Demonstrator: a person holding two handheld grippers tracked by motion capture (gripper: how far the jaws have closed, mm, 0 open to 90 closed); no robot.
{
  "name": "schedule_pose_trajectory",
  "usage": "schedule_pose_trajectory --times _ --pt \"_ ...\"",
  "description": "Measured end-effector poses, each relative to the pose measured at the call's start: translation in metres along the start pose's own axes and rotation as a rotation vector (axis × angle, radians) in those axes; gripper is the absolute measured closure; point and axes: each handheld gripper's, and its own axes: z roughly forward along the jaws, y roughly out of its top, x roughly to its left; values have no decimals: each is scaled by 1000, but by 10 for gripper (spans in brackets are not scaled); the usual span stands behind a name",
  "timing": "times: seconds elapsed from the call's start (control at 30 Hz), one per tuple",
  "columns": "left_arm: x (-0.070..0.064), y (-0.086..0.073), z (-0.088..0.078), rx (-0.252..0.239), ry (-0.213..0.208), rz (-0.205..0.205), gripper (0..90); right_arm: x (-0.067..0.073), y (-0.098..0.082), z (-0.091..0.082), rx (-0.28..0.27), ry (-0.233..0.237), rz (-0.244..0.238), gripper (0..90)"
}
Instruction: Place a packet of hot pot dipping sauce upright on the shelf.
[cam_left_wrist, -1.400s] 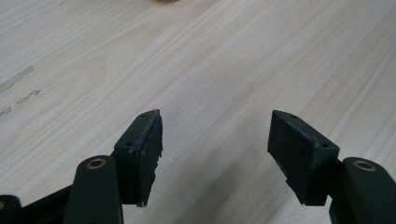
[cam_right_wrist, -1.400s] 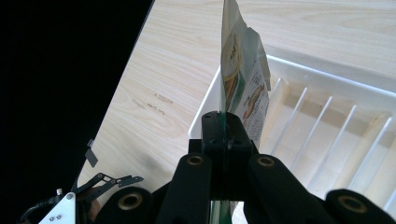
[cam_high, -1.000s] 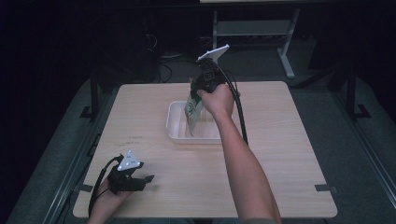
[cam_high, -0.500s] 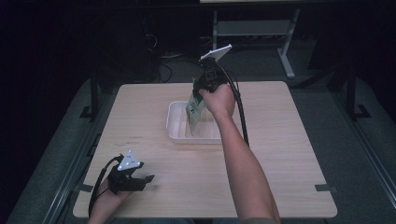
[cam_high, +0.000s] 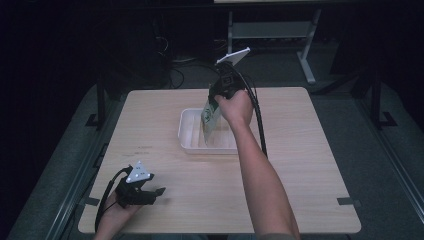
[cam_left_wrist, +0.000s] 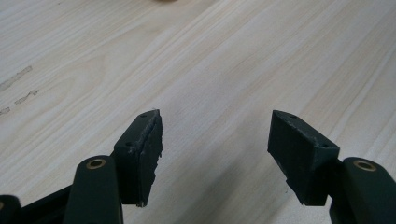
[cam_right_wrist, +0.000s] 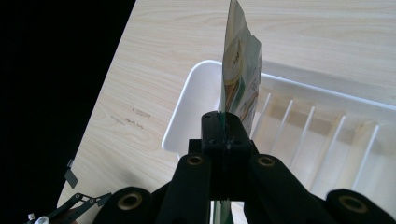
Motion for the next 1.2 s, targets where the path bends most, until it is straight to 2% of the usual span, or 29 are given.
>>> schedule_pose_trajectory --times 0.43,0.87,0.9,1.2 --pt "2 -1 -1 -3 4 -6 345 4 -1 28 38 -6 -5 889" --pt "2 -1 -1 -5 6 -7 345 3 -4 40 75 -30 -26 884" --pt "2 -1 -1 -5 7 -8 345 3 -4 42 84 -42 -31 884" --pt "2 -1 -2 -5 7 -7 344 3 -6 44 97 -49 -44 874"
